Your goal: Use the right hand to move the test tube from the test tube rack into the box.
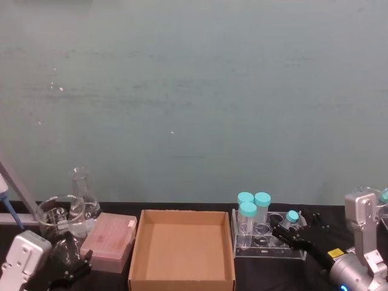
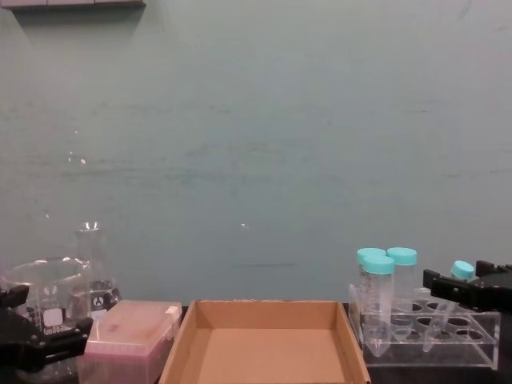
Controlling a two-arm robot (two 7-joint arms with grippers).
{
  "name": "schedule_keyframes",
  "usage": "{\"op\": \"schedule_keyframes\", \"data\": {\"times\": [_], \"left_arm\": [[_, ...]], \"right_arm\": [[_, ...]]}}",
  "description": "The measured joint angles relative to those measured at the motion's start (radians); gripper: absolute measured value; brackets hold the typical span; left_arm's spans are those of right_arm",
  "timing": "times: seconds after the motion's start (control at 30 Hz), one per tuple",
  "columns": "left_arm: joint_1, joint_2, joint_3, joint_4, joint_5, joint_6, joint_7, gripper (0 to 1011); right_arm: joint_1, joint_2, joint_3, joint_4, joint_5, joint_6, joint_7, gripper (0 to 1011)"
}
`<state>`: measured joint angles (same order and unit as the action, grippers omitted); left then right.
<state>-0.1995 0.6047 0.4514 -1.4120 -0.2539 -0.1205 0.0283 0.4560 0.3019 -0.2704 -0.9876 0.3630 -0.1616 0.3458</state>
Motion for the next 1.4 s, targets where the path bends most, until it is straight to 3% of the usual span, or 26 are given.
{"op": "schedule_keyframes", "data": {"times": [0.73, 1.03, 1.4], "left_arm": [[0.0, 0.0, 0.0, 0.0, 0.0, 0.0, 0.0, 1000], [0.0, 0.0, 0.0, 0.0, 0.0, 0.0, 0.0, 1000], [0.0, 0.0, 0.0, 0.0, 0.0, 0.0, 0.0, 1000]], "right_arm": [[-0.018, -0.027, 0.04, -0.013, -0.043, 0.023, -0.002, 1000], [-0.017, -0.026, 0.038, -0.013, -0.042, 0.023, -0.003, 994], [-0.016, -0.025, 0.036, -0.013, -0.041, 0.024, -0.004, 743]]}}
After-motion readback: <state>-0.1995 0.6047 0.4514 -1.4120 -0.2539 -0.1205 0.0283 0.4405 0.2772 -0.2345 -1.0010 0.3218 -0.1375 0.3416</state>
